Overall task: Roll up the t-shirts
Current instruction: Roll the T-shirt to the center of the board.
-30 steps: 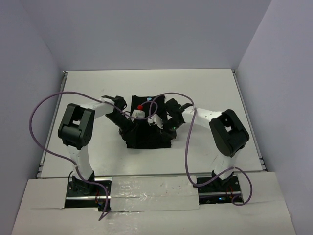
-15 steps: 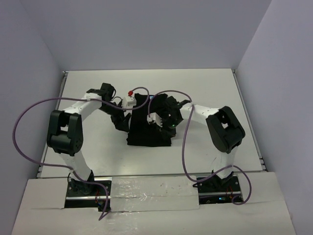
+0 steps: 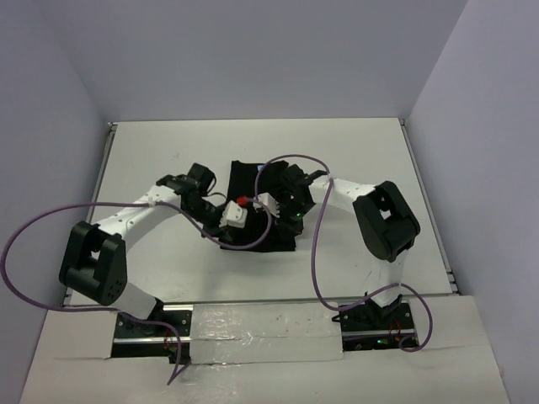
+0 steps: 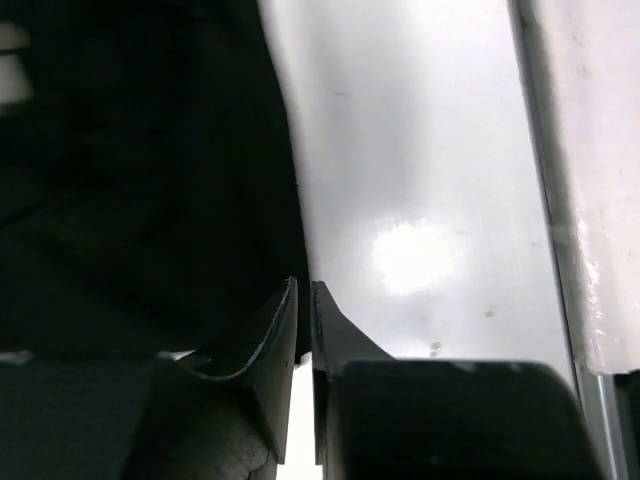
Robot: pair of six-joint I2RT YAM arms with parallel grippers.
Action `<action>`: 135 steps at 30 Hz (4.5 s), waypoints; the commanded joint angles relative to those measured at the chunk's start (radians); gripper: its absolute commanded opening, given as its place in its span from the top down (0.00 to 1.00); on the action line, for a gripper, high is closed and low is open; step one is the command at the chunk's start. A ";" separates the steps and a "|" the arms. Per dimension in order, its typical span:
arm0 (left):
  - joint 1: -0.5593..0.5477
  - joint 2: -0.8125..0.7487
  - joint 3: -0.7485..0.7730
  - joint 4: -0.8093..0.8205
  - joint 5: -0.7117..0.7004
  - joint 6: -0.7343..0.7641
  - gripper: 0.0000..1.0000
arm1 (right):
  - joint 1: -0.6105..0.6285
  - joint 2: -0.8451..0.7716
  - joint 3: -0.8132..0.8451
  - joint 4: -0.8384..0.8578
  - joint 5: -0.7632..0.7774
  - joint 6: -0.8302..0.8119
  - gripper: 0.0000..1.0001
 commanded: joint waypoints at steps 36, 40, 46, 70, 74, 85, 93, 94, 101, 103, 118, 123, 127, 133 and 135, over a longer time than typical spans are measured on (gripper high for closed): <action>-0.019 0.125 -0.126 0.341 -0.064 -0.187 0.84 | -0.013 -0.390 -0.116 0.318 0.230 0.511 0.59; -0.015 0.122 -0.120 0.329 -0.053 -0.198 0.84 | 0.054 -0.501 -0.344 0.537 0.215 0.754 0.95; -0.013 0.121 -0.108 0.343 -0.059 -0.217 0.82 | 0.154 -0.495 -0.507 0.883 0.194 1.078 1.00; 0.057 0.056 -0.083 0.284 -0.093 -0.190 0.63 | 0.050 -0.186 -0.481 0.924 0.326 1.256 1.00; 0.077 0.030 -0.120 0.298 -0.125 -0.190 0.63 | 0.050 -0.168 -0.480 0.917 0.322 1.247 1.00; 0.099 0.018 -0.230 0.395 -0.196 -0.194 0.64 | 0.050 -0.166 -0.454 0.877 0.323 1.203 1.00; 0.099 -0.005 -0.145 0.401 -0.164 -0.266 0.57 | 0.051 -0.179 -0.452 0.860 0.319 1.186 1.00; 0.099 -0.014 -0.131 0.399 -0.158 -0.277 0.55 | 0.051 -0.177 -0.451 0.859 0.317 1.184 1.00; 0.028 -0.207 -0.202 0.436 -0.104 -0.153 0.43 | 0.051 -0.169 -0.443 0.857 0.314 1.184 1.00; -0.048 -0.234 -0.283 0.442 -0.145 -0.092 0.43 | 0.051 -0.165 -0.440 0.858 0.312 1.189 1.00; -0.234 -0.128 -0.454 0.752 -0.509 -0.081 0.33 | 0.053 -0.177 -0.455 0.874 0.306 1.195 1.00; -0.254 -0.139 -0.537 0.816 -0.576 -0.026 0.32 | 0.051 -0.188 -0.461 0.874 0.306 1.186 1.00; -0.263 -0.126 -0.575 0.925 -0.653 -0.044 0.34 | 0.053 -0.191 -0.464 0.868 0.302 1.169 1.00; -0.263 -0.060 -0.540 0.975 -0.692 -0.131 0.81 | 0.053 -0.198 -0.463 0.869 0.274 1.140 0.99; -0.262 -0.065 -0.499 0.935 -0.632 -0.161 1.00 | 0.056 -0.227 -0.467 0.872 0.265 1.119 0.98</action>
